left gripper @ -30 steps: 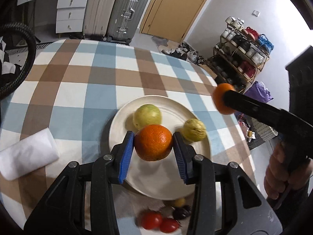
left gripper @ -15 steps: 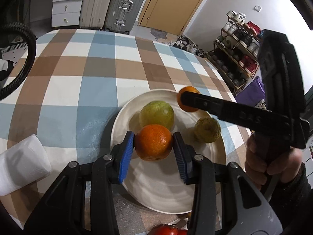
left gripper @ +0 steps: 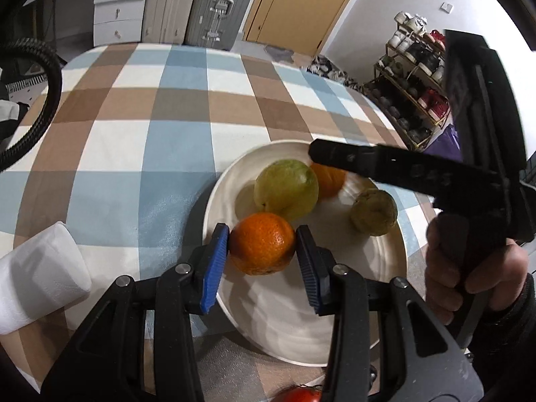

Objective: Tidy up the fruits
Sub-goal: 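Carry both oranges onto the white plate and open both grippers, then withdraw both grippers and move the right gripper toward a brown kiwi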

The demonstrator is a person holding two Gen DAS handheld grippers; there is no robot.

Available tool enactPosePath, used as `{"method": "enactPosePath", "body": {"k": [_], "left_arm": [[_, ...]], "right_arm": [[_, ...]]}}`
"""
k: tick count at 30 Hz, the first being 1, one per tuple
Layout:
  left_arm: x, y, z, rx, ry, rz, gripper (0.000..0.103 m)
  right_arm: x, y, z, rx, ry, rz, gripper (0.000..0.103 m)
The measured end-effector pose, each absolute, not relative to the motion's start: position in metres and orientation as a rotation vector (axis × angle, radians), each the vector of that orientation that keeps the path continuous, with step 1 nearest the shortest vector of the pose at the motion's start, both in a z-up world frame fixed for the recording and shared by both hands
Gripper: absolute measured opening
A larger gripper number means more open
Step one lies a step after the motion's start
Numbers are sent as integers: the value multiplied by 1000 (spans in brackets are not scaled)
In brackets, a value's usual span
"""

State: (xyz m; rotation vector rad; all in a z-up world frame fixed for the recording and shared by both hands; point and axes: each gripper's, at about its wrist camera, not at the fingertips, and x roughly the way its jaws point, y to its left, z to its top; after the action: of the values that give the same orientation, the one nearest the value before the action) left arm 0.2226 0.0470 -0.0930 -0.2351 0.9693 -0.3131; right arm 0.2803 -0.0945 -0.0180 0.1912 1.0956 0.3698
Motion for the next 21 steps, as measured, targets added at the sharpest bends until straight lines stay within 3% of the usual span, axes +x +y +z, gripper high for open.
{"method": "enactPosePath", "body": {"k": [3, 9, 14, 16, 21], "left_arm": [[223, 46, -92, -239, 979, -315, 47], [211, 40, -78, -223, 948, -304, 75], [193, 35, -60, -182, 925, -237, 79], [181, 34, -46, -171, 909, -209, 80], [143, 25, -7, -82, 792, -120, 83]], "right_arm": [[279, -94, -14, 196, 1079, 363, 58], [255, -105, 16, 204, 980, 381, 72], [204, -123, 50, 171, 873, 389, 81], [182, -130, 60, 163, 839, 378, 94], [112, -145, 86, 141, 706, 374, 99]]}}
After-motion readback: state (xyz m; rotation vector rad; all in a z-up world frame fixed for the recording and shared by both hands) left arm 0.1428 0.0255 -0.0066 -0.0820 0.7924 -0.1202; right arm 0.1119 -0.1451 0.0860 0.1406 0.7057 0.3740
